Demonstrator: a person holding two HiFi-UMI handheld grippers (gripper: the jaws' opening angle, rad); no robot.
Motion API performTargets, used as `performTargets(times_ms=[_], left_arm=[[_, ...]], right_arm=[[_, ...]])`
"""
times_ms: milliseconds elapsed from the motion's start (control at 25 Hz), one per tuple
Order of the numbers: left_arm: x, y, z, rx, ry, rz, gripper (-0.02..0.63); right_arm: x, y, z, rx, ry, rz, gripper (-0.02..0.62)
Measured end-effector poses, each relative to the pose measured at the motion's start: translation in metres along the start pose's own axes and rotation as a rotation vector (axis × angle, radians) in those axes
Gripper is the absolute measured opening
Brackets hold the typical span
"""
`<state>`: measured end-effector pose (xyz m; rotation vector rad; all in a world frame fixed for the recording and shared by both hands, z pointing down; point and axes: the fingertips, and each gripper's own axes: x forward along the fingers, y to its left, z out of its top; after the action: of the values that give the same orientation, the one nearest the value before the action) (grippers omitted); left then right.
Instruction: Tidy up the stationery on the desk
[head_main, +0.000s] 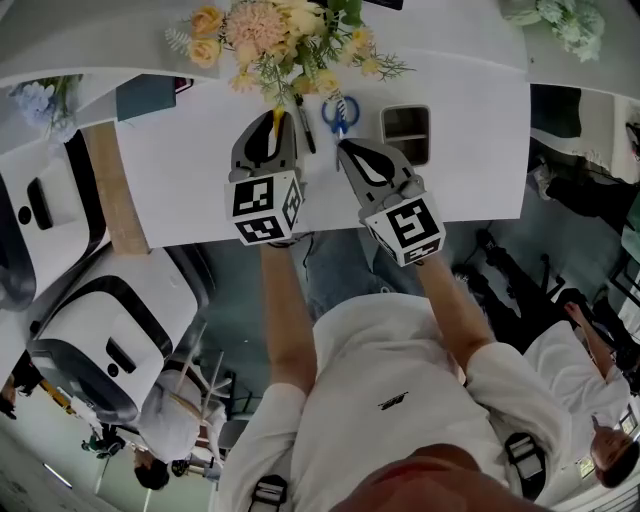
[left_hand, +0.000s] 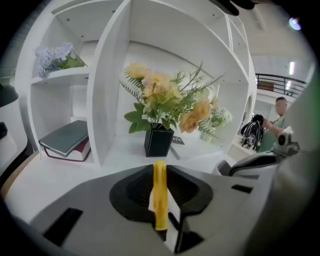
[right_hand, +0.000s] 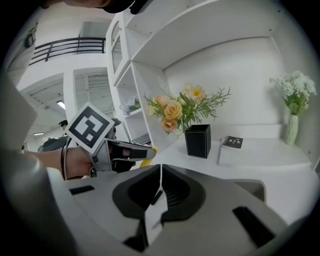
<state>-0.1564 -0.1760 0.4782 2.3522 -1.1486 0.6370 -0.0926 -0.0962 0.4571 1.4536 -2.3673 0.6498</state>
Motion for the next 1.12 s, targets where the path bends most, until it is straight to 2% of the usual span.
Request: performTargets(times_ms=[360,640,1120], left_arm=[[-0.032,-0.044,0.035,-0.01,-0.13,-0.083,0.0],[-0.037,-0.087,0.051,0.003,-0.18,-0.14,0.0],[-0.033,-0.151,0.073,0.03,-0.249,-0.287,0.0]], right_arm=[[-0.031,-0.017,0.001,0.019,-0.022,-0.049,0.0],[-0.057,-0.036,0.002,0.034,-0.04,-0.101,0.0],[-0.098,-0.066,-0.01,0.086,-0.063,-0.209,0.0]])
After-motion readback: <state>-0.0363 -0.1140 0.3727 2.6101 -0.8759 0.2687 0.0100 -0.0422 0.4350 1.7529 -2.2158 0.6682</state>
